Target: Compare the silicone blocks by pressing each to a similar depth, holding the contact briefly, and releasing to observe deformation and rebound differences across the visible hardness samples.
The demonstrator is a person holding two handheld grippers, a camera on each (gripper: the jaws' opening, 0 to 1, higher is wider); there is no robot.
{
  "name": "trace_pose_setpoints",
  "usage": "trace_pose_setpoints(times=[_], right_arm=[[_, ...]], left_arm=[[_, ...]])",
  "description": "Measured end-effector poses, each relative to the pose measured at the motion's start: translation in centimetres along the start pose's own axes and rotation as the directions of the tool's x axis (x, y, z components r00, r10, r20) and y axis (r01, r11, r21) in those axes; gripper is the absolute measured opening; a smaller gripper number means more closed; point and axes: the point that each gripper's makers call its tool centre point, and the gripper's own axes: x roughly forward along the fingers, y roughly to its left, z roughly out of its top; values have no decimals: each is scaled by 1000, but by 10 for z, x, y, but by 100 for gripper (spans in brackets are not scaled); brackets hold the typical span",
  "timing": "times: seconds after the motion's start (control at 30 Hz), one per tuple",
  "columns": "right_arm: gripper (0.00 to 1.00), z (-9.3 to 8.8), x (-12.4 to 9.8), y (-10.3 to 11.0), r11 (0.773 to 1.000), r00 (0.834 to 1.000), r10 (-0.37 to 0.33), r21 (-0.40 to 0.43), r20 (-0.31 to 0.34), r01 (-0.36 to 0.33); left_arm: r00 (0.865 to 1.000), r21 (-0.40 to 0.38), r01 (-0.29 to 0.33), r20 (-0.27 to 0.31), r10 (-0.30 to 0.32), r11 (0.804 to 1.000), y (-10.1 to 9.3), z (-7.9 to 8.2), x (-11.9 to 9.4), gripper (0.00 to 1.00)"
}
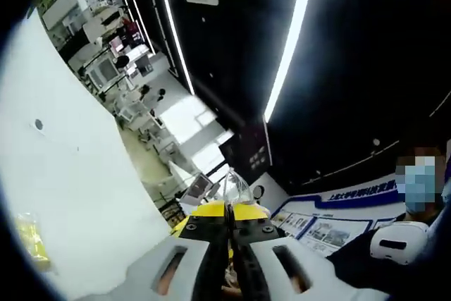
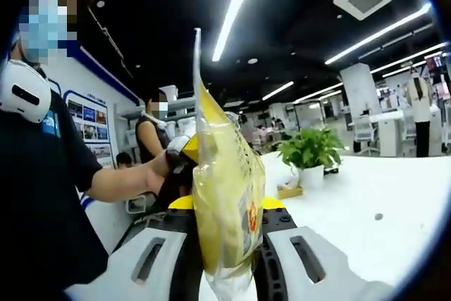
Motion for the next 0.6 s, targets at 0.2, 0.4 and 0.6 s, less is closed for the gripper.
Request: trace_pose_setpoints(times=[0.2, 0.4, 0.6], right_arm=[[13, -9, 1, 1, 1000, 999, 12, 17, -35, -12], [12, -12, 0, 2, 999, 999, 22, 37, -48, -21], [13, -12, -2, -3, 1000, 999, 5, 16, -51, -4]], left_arm=[[1000, 29, -22, -8, 23, 999, 5, -5, -4, 0], [999, 51, -31, -12, 32, 998, 6, -6, -5, 0], [999, 56, -34, -14, 35, 998, 8, -6, -2, 0]])
